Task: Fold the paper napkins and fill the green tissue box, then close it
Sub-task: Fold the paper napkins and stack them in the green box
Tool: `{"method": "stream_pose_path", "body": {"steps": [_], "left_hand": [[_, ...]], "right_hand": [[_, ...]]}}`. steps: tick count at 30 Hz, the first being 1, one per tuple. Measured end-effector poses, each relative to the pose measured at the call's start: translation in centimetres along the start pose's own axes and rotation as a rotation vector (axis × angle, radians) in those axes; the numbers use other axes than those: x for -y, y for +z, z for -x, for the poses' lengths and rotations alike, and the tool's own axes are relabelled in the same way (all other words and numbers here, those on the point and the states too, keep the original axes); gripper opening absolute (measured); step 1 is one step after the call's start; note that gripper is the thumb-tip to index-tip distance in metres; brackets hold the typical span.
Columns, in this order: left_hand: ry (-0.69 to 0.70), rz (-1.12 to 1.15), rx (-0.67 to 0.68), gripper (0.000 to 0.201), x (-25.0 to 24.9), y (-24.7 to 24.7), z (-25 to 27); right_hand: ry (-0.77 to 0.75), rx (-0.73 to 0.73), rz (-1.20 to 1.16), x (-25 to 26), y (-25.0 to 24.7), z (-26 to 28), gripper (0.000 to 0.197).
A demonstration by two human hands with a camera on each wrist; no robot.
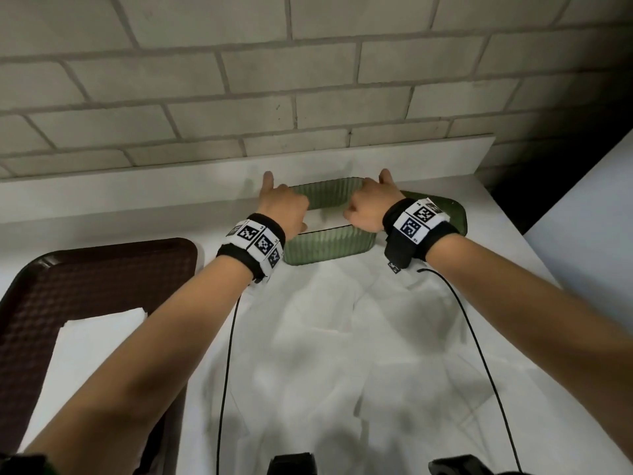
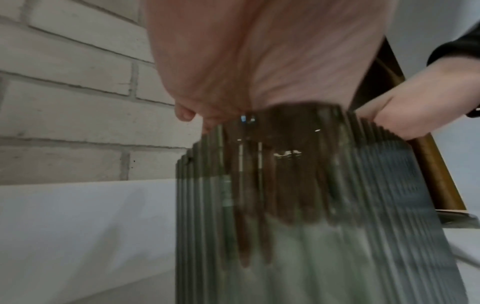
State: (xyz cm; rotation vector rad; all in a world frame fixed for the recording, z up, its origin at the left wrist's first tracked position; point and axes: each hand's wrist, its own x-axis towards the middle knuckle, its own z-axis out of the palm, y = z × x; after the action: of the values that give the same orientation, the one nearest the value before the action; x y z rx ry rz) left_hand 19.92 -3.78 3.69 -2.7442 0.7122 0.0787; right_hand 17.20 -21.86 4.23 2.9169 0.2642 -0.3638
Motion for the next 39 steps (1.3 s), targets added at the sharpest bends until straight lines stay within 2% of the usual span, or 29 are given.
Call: {"method": "stream_pose_path", "body": {"steps": [3, 7, 9, 12, 14, 15, 17, 19, 21, 23, 25, 27, 29, 32, 35, 39], "left_hand": [[0.006, 0.006, 0.033, 0.046, 0.2, -0.1, 0.2], [0.027, 0.086, -0.119, 0.044, 0.4, -0.3, 1.0], [0.062, 0.131, -0.103, 0.049, 0.1, -0.5, 1.4], [0.081, 0.183, -0.008, 0.051, -0.2, -0.6, 2.0], [0.055, 0.237, -0.061, 0.046, 0.0, -0.8, 2.8], [0.026, 0.261, -0.112, 0.041, 0.1, -0.9, 3.4], [-0.019, 0.331, -0.246, 0.029, 0.6, -0.9, 4.8], [-0.039, 0.488, -0.329, 0.018, 0.9, -0.6, 7.1], [-0.052, 0.654, -0.272, 0.013, 0.9, 0.4, 9.6], [-0.065, 0.676, -0.036, 0.008, 0.6, 1.9, 11.8], [-0.064, 0.580, 0.230, 0.042, 0.0, 3.6, 13.6], [-0.060, 0.461, 0.336, 0.079, -0.8, 4.9, 15.0], [-0.069, 0.359, 0.321, 0.100, -1.8, 5.6, 15.9], [-0.128, 0.309, 0.279, 0.110, -3.1, 6.5, 16.5], [-0.185, 0.303, 0.236, 0.109, -3.6, 6.6, 16.5], [-0.246, 0.375, 0.202, 0.095, -3.5, 5.9, 16.7]], "right_hand": [[-0.010, 0.060, -0.032, -0.3, 0.5, 0.2, 0.057], [0.000, -0.138, -0.083, -0.4, 0.9, 0.7, 0.074], [-0.012, -0.190, -0.074, -0.2, 1.1, 0.8, 0.079], [-0.036, -0.077, -0.115, 0.4, 1.4, 1.1, 0.085], [-0.031, -0.035, -0.157, 0.7, 1.2, 1.7, 0.082], [-0.026, -0.070, -0.174, 0.6, 1.1, 2.1, 0.080], [-0.017, -0.221, -0.241, 0.4, 0.9, 2.9, 0.072], [-0.017, -0.399, -0.322, 0.3, 0.7, 4.3, 0.056], [-0.041, -0.505, -0.378, 0.7, 0.5, 6.1, 0.035], [-0.077, -0.438, -0.498, 1.5, 0.7, 8.2, 0.019], [-0.124, -0.252, -0.627, 2.9, 1.3, 10.3, 0.011], [-0.147, -0.092, -0.631, 4.4, 2.3, 11.9, 0.015], [-0.121, 0.010, -0.554, 5.7, 3.8, 13.1, 0.030], [-0.079, 0.095, -0.467, 6.4, 6.1, 13.4, 0.052], [-0.028, 0.102, -0.402, 6.4, 7.4, 12.2, 0.075], [0.095, 0.018, -0.396, 6.9, 8.1, 10.3, 0.083]]}}
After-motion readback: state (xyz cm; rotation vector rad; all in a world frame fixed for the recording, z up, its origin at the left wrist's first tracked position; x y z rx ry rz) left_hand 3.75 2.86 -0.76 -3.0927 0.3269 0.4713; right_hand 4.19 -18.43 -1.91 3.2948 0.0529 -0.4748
